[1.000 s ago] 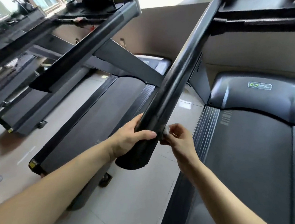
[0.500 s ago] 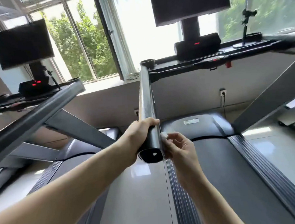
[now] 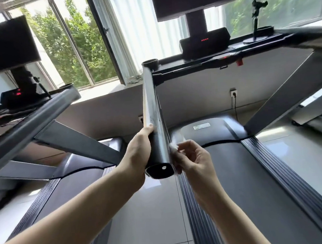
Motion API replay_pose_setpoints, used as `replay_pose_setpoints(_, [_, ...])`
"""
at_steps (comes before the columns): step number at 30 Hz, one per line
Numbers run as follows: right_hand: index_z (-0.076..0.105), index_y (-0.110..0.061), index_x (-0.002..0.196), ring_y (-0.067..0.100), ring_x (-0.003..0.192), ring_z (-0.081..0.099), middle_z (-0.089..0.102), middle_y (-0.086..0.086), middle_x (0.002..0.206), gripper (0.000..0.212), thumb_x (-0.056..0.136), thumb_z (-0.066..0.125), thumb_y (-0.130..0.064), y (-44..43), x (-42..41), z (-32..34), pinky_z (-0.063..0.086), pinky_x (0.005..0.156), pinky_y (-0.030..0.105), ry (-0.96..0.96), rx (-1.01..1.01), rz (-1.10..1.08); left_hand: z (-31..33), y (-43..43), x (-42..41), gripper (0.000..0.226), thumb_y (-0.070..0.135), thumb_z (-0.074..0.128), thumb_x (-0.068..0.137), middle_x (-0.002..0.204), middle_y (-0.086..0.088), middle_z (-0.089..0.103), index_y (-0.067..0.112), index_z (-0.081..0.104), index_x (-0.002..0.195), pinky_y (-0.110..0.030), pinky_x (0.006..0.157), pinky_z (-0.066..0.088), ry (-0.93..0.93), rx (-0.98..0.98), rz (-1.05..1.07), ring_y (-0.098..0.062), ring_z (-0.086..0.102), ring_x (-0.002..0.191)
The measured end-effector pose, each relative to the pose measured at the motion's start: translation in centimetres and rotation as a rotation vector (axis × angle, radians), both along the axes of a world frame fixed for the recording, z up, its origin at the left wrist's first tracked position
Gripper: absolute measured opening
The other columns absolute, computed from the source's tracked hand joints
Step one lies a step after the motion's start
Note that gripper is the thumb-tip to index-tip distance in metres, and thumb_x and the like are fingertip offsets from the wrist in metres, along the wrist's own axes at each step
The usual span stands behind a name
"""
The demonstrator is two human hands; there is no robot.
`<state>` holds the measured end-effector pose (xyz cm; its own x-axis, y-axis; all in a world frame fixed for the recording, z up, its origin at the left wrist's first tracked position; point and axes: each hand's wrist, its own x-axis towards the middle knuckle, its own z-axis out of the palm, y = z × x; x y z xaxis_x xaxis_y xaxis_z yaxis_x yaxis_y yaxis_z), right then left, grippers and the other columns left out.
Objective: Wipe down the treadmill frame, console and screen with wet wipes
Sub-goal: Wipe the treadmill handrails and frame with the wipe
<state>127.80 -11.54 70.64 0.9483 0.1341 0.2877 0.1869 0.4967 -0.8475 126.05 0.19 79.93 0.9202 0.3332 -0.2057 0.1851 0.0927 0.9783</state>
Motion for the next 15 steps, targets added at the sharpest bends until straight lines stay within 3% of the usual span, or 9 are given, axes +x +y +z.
replay_pose_setpoints(6, [0.057, -0.014, 0.079, 0.015, 0.054, 0.041, 0.047, 0.007, 0.063, 0.024, 0.098, 0.07, -0.019, 2.2, 6.5, 1.9, 0.037, 0.051, 0.027, 0.053, -0.021, -0.021, 0.0, -0.2, 0.1, 0.041, 0.038, 0.05, 0.103, 0.112, -0.018, 0.076, 0.008, 0.075, 0.113, -0.049, 0.106, 0.051, -0.026, -0.023, -0.006, -0.037, 0.071, 0.109])
replay_pose_setpoints(9, [0.055, -0.012, 0.077, 0.016, 0.056, 0.041, 0.048, 0.005, 0.063, 0.024, 0.099, 0.067, -0.011, 1.2, 4.1, 1.6, 0.036, 0.052, 0.028, 0.003, -0.052, -0.008, 0.1, -0.3, 0.0, 0.047, 0.038, 0.047, 0.105, 0.104, -0.017, 0.076, 0.008, 0.081, 0.095, -0.047, 0.099, 0.055, -0.029, -0.03, -0.03, -0.033, 0.073, 0.094])
replay_pose_setpoints(13, [0.054, -0.001, 0.079, 0.012, 0.051, 0.043, 0.05, 0.002, 0.06, 0.021, 0.097, 0.065, -0.002, -0.7, 0.7, 1.0, 0.038, 0.049, 0.023, -0.089, -0.024, 0.071, 0.0, -0.6, -0.2, 0.043, 0.037, 0.044, 0.106, 0.091, -0.016, 0.071, 0.004, 0.069, 0.114, -0.042, 0.081, 0.06, -0.03, -0.054, -0.016, -0.028, 0.069, 0.079])
replay_pose_setpoints(15, [0.058, -0.008, 0.083, 0.012, 0.056, 0.045, 0.053, -0.001, 0.064, 0.018, 0.097, 0.068, -0.009, -0.1, 2.7, 2.1, 0.04, 0.054, 0.027, -0.131, -0.053, 0.035, -0.1, -0.6, -0.2, 0.04, 0.036, 0.044, 0.106, 0.096, -0.015, 0.072, 0.007, 0.07, 0.112, -0.04, 0.086, 0.058, -0.06, -0.042, 0.006, -0.026, 0.07, 0.082])
